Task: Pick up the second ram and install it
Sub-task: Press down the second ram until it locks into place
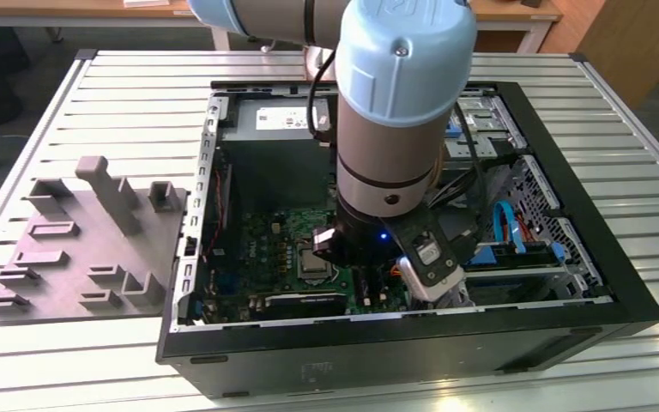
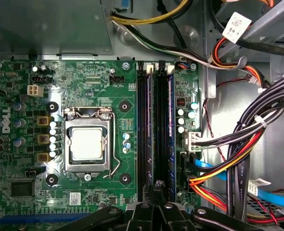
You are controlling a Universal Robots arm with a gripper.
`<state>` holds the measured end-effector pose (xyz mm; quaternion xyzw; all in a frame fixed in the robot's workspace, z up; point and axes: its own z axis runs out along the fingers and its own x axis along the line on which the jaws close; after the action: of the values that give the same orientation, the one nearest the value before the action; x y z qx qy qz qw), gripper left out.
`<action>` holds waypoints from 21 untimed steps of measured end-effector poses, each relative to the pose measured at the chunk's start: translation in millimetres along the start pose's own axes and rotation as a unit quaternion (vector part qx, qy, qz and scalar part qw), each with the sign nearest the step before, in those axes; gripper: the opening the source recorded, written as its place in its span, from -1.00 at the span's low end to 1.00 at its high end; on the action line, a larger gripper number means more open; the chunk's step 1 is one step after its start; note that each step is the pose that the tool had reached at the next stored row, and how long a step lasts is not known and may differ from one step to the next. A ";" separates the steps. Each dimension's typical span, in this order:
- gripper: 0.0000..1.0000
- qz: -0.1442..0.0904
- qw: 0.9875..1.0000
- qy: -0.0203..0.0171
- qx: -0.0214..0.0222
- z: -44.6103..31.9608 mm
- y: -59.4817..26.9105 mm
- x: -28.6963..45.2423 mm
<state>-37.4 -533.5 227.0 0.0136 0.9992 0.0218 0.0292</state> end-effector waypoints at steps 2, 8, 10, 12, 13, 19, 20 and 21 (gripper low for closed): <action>-0.79 0.000 1.000 0.000 0.000 0.7 -0.1 0.1; -0.79 0.000 1.000 0.000 0.000 5.0 -0.3 0.3; -0.79 0.000 1.000 0.000 0.000 5.1 -0.3 0.3; -0.79 0.000 1.000 0.000 0.000 5.3 -0.3 0.3; -0.79 0.000 1.000 0.000 0.000 5.3 -0.2 0.3; -0.79 0.000 1.000 0.000 0.000 7.5 -0.4 0.5; -0.79 0.000 1.000 0.000 0.000 7.7 -0.4 0.5; -0.79 0.000 1.000 0.000 0.000 8.1 -0.4 0.5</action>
<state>-37.4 -533.5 218.9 0.0136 0.9992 0.0219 0.0291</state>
